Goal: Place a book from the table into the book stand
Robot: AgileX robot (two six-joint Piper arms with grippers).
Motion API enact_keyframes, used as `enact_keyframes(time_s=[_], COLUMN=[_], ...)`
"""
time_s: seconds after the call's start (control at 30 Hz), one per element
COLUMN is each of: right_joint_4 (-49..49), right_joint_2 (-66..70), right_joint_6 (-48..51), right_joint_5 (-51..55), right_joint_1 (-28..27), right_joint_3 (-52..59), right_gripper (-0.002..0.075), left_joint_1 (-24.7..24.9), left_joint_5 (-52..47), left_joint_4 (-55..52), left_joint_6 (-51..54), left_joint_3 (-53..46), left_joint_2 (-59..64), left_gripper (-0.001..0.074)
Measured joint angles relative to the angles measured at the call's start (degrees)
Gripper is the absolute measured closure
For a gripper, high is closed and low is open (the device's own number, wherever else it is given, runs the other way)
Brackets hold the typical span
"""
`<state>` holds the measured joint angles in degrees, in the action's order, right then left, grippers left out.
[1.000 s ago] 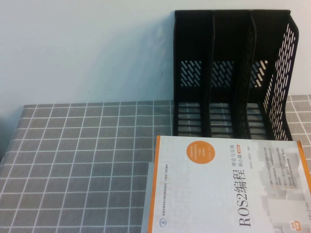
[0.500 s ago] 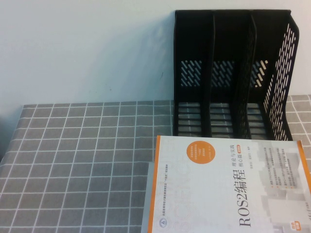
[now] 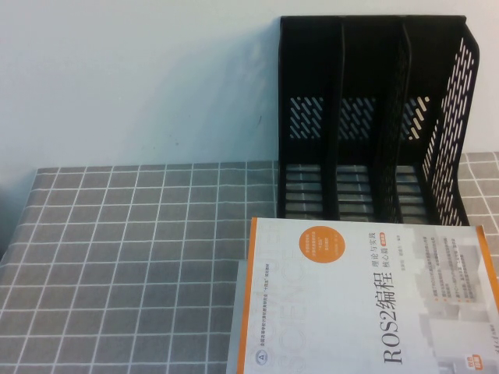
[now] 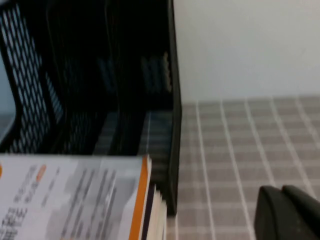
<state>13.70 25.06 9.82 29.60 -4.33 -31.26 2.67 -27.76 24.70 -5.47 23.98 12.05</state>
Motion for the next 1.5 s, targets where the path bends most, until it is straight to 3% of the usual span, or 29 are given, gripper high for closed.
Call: enact_keyframes(time_s=[0.13, 0.33, 0.63, 0.77, 0.93, 1.03, 1.2, 1.5], right_joint_4=[6.5, 22.1, 28.2, 32.5, 33.9, 35.9, 40.1, 43.9], right_joint_2=[11.1, 26.2, 37.1, 37.4, 37.4, 37.5, 37.5, 40.7], right_joint_6=[4.5, 21.0, 29.4, 33.9, 35.0, 36.2, 38.9, 42.4], right_joint_5=[5.8, 9.1, 8.4, 8.0, 7.5, 7.5, 7.3, 7.4], right_joint_1=[0.0, 0.0, 0.0, 0.0, 0.0, 0.0, 0.0, 0.0], right_joint_3=[-0.1, -0.1, -0.1, -0.1, -0.1, -0.1, -0.1, -0.1], right_gripper=[0.0729, 0.0729, 0.0729, 0.0729, 0.0729, 0.0729, 0.0729, 0.0729], left_joint_1=[0.0, 0.0, 0.0, 0.0, 0.0, 0.0, 0.0, 0.0], left_joint_5=[0.2, -5.5, -9.0, -8.9, -9.1, -9.5, -11.0, -22.8], left_joint_4=[10.5, 25.8, 49.5, 52.6, 53.8, 53.9, 54.2, 60.2], left_joint_6=[3.9, 15.7, 35.8, 39.2, 41.5, 42.1, 42.2, 42.0], left_joint_3=[-2.0, -2.3, -2.3, -2.3, -1.6, 0.7, 6.8, 17.3], left_joint_2=[3.3, 11.8, 26.7, 32.0, 36.9, 39.0, 41.7, 49.9], left_gripper=[0.0738, 0.0738, 0.0716, 0.0609, 0.0395, 0.033, 0.0304, 0.0299])
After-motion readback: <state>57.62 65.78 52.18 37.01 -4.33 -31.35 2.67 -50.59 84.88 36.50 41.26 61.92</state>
